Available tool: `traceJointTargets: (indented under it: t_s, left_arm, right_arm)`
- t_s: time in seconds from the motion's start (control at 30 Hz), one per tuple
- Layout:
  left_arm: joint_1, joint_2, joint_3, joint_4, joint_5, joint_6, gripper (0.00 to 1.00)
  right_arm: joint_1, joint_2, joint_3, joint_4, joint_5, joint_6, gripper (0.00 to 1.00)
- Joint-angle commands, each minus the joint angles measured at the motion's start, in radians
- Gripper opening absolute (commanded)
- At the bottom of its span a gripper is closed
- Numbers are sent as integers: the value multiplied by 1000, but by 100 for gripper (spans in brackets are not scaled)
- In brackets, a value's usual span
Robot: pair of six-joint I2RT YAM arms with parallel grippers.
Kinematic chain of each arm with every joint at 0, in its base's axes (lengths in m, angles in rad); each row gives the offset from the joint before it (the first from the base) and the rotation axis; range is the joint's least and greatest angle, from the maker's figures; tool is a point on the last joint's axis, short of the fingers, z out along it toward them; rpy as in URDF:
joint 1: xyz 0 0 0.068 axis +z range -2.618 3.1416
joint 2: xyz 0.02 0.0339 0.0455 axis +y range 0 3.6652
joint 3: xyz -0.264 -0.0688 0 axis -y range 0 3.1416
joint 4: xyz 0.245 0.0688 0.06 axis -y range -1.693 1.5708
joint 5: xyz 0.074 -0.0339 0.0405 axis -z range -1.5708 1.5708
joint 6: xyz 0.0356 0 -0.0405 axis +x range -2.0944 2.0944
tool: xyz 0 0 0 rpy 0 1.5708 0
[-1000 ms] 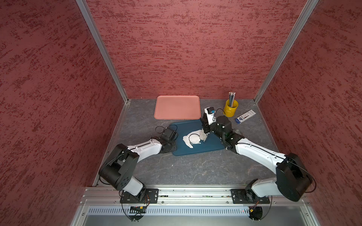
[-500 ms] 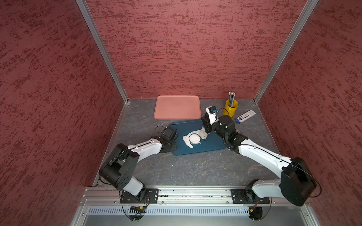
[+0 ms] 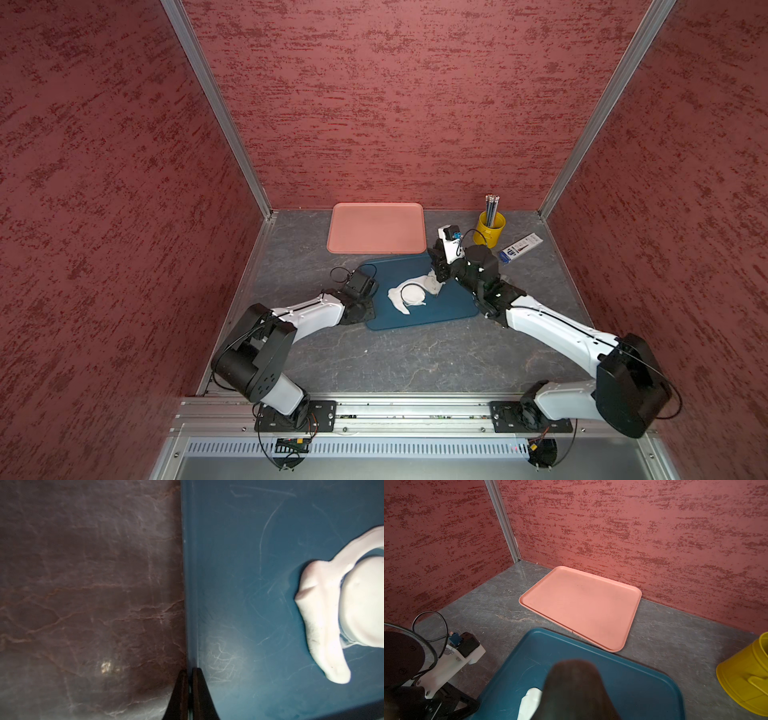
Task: Roll out the dumpling wrappers from the dough
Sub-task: Remove the dumpling wrapper from the work surface.
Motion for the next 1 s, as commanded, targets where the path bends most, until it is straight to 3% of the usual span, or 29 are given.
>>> traceJointTargets:
  t_s: [0.0, 0.6, 0.7, 0.97]
  left_arm:
    - [1, 12, 23, -2, -10, 36, 0]
    - [0, 8, 21, -4, -4, 43, 0]
    - [-1, 5, 19, 0, 8, 52, 0]
    - [-16, -11, 15, 20, 23, 66, 0]
  right_arm:
    - [-7, -1, -12, 43, -28, 9, 0]
    - [-8, 84, -15, 74, 0, -49, 0]
    - [-18, 103, -14, 134, 58, -89, 0]
    - [-82, 242, 72, 249, 41, -104, 0]
